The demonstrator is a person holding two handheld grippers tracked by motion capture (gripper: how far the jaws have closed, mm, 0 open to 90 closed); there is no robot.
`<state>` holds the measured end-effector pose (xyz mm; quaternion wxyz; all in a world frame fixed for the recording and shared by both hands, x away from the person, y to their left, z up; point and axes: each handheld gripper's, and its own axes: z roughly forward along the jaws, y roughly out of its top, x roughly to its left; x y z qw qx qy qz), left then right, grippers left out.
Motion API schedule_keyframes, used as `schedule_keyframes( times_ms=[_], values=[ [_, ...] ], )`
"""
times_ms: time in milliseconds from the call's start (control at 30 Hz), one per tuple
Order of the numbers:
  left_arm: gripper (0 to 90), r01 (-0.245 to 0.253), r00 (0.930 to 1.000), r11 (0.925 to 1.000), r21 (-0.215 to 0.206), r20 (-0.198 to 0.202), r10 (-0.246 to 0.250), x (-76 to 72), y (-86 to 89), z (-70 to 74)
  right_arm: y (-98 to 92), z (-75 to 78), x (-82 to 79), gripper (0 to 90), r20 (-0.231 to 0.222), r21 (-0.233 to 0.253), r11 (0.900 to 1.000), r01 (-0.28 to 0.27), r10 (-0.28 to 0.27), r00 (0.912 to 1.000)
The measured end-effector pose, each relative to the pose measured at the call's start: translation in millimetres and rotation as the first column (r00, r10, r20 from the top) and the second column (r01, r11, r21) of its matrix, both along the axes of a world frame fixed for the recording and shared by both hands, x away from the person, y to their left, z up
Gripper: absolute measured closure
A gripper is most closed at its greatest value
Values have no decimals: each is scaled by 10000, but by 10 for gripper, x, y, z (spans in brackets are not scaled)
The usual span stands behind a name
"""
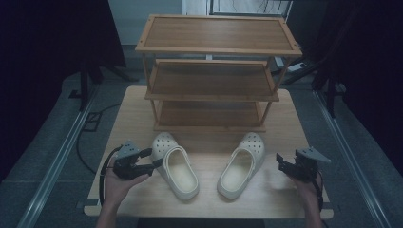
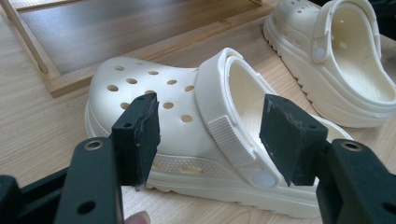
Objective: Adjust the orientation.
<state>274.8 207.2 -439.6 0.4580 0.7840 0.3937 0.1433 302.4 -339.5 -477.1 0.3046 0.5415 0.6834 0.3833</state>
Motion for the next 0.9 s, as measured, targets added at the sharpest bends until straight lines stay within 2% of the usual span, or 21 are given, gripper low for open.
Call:
schedule_keyframes(
  times_ms=[100,300,433,600,633,800,900],
  values=[
    [380,3,10000,10000,5,10,-3,-10,1,0,-43,75,-58,251,234,296,9993,-237,230,9995],
    [380,43,10000,10000,39,-54,-43,-12,20,-34,-20,136,-67,278,276,284,9985,-460,453,9986],
    [380,37,9999,9999,119,-120,-36,-37,47,-62,52,192,-58,284,259,11,9972,-751,750,9968],
    [380,68,10000,9999,114,-27,-67,-74,55,-39,150,333,-116,302,550,126,9926,-1207,1199,9913],
    [380,40,10000,9999,149,-26,-39,-82,60,-35,210,401,-141,301,663,133,9886,-1503,1491,9866],
    [380,-92,10000,9999,111,-20,93,-87,93,-30,382,509,-204,314,871,178,9755,-2191,2168,9723],
    [380,-130,9999,9999,104,-57,130,-82,98,-41,518,552,-243,344,938,122,9625,-2710,2688,9586]
  ],
)
